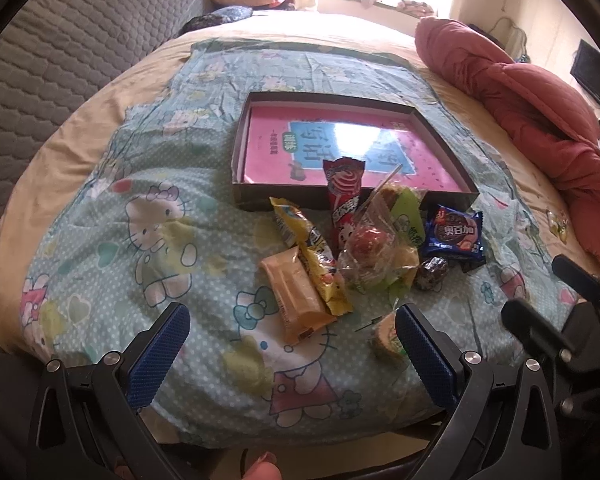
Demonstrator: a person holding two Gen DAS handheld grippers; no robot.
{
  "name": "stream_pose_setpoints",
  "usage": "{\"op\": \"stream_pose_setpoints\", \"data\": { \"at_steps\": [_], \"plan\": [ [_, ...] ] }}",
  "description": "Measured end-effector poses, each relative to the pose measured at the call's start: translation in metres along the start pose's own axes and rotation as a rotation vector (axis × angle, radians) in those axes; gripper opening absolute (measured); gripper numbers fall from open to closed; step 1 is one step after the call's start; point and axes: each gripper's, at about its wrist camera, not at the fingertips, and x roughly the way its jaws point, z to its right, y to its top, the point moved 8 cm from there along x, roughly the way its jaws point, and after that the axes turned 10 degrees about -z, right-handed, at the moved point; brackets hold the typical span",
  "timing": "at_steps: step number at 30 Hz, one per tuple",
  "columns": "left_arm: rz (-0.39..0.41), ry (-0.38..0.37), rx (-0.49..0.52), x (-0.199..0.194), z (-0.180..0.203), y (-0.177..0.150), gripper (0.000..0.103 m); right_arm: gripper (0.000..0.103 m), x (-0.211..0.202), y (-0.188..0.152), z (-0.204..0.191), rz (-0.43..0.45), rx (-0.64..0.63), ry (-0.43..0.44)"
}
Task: Organize snacks
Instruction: 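Move both grippers toward the snack pile in front of the tray, then grasp the orange wafer bar with the left gripper while the right grasps the round cracker pack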
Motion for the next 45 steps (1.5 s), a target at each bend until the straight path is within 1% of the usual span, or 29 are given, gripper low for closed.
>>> {"op": "stream_pose_setpoints", "data": {
  "at_steps": [4, 6, 8, 9, 11, 13, 16, 20, 21, 25, 32, 33, 34, 35, 37, 39, 42, 43, 44, 45],
  "plan": [
    [-0.020, -0.010, -0.025, 0.005, -0.009, -0.001, 0.102, 0.102, 0.008, -0.003, -0.009, -0.024, -0.024, 0.036],
    [-0.045, -0.023, -0.047, 0.010, -0.015, -0.002, 0.102, 0.102, 0.011, -0.005, -0.013, -0.038, -0.036, 0.054],
    [-0.075, -0.013, -0.066, 0.014, -0.023, -0.004, 0.102, 0.102, 0.016, -0.006, -0.019, -0.054, -0.047, 0.076],
    [-0.071, -0.019, -0.073, 0.016, -0.025, -0.003, 0.102, 0.102, 0.019, -0.007, -0.023, -0.064, -0.054, 0.089],
    [-0.099, -0.018, -0.092, 0.021, -0.032, -0.005, 0.102, 0.102, 0.025, -0.009, -0.029, -0.085, -0.066, 0.113],
    [-0.105, -0.021, -0.108, 0.025, -0.038, -0.004, 0.102, 0.102, 0.033, -0.011, -0.037, -0.112, -0.082, 0.142],
    [-0.148, -0.029, -0.123, 0.036, -0.044, -0.005, 0.102, 0.102, 0.045, -0.016, -0.047, -0.153, -0.105, 0.172],
    [-0.176, -0.048, -0.122, 0.049, -0.042, -0.004, 0.102, 0.101, 0.057, -0.019, -0.057, -0.178, -0.142, 0.177],
    [-0.181, -0.041, -0.118, 0.050, -0.040, -0.004, 0.102, 0.101, 0.058, -0.020, -0.059, -0.184, -0.148, 0.179],
    [-0.170, -0.028, -0.109, 0.057, -0.037, 0.005, 0.102, 0.098, 0.066, -0.022, -0.064, -0.196, -0.170, 0.167],
    [-0.188, -0.015, -0.093, 0.070, -0.038, 0.011, 0.102, 0.086, 0.077, -0.025, -0.066, -0.220, -0.180, 0.161],
    [-0.189, -0.014, -0.086, 0.071, -0.038, 0.011, 0.101, 0.079, 0.079, -0.025, -0.067, -0.226, -0.183, 0.165],
    [-0.189, -0.013, -0.084, 0.072, -0.037, 0.010, 0.098, 0.076, 0.081, -0.026, -0.067, -0.233, -0.185, 0.171],
    [-0.189, -0.014, -0.085, 0.073, -0.036, 0.010, 0.098, 0.071, 0.083, -0.027, -0.068, -0.242, -0.188, 0.173],
    [-0.200, -0.020, -0.078, 0.077, -0.033, 0.009, 0.098, 0.066, 0.086, -0.028, -0.067, -0.250, -0.190, 0.166],
    [-0.220, -0.031, -0.082, 0.081, -0.031, 0.006, 0.097, 0.058, 0.089, -0.029, -0.066, -0.254, -0.191, 0.162],
    [-0.231, -0.049, -0.090, 0.087, -0.030, 0.007, 0.097, 0.051, 0.094, -0.031, -0.068, -0.269, -0.207, 0.161],
    [-0.228, -0.051, -0.092, 0.087, -0.029, 0.007, 0.096, 0.051, 0.096, -0.032, -0.069, -0.271, -0.215, 0.158],
    [-0.225, -0.056, -0.093, 0.088, -0.029, 0.008, 0.092, 0.051, 0.096, -0.033, -0.070, -0.272, -0.224, 0.156],
    [-0.223, -0.061, -0.091, 0.089, -0.028, 0.009, 0.083, 0.050, 0.097, -0.033, -0.071, -0.270, -0.233, 0.153]
  ]
}}
